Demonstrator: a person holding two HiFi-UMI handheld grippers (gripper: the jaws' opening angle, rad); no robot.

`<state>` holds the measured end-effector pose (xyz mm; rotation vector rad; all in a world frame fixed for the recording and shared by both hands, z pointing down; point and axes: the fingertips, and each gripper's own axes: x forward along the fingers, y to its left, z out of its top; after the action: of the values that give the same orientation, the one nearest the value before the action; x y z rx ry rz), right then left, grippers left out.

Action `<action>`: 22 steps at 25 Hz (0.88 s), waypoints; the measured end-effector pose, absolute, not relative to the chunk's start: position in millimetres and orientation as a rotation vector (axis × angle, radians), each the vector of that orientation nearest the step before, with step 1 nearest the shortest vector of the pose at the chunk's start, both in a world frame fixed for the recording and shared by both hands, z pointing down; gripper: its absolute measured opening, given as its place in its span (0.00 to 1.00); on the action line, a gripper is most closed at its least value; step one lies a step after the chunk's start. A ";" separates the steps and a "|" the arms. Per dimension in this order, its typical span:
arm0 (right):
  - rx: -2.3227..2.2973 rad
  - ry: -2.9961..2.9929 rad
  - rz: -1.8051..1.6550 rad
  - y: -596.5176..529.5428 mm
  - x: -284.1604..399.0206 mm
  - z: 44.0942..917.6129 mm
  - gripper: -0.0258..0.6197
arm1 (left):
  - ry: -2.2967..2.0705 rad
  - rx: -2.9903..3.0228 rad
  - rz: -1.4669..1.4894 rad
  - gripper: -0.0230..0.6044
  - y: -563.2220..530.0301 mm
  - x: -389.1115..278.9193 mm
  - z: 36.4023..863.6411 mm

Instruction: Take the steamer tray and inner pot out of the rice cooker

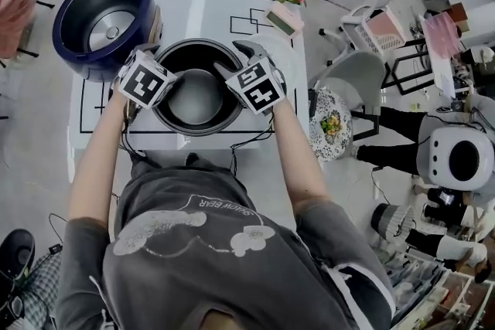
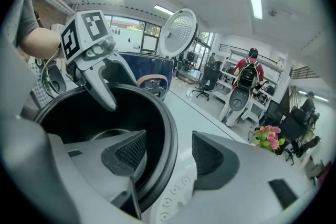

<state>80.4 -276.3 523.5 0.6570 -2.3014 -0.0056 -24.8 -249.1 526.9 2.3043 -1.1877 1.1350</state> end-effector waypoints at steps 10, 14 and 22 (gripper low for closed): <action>0.916 -2.474 -0.059 -284.8 93.2 464.1 0.47 | -1.507 2.272 1.022 0.63 -218.1 -53.2 495.3; 1.011 -2.542 -0.088 -279.3 95.2 442.3 0.47 | -1.625 2.304 0.910 0.63 -213.5 -61.0 476.8; 1.197 -2.602 -0.202 -263.1 96.9 386.4 0.47 | -1.864 2.320 0.763 0.63 -183.3 -88.0 437.0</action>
<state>96.9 -263.1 386.4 1.1969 -2.6020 -0.2016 -88.0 -183.3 437.0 2.3196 -1.8638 0.7630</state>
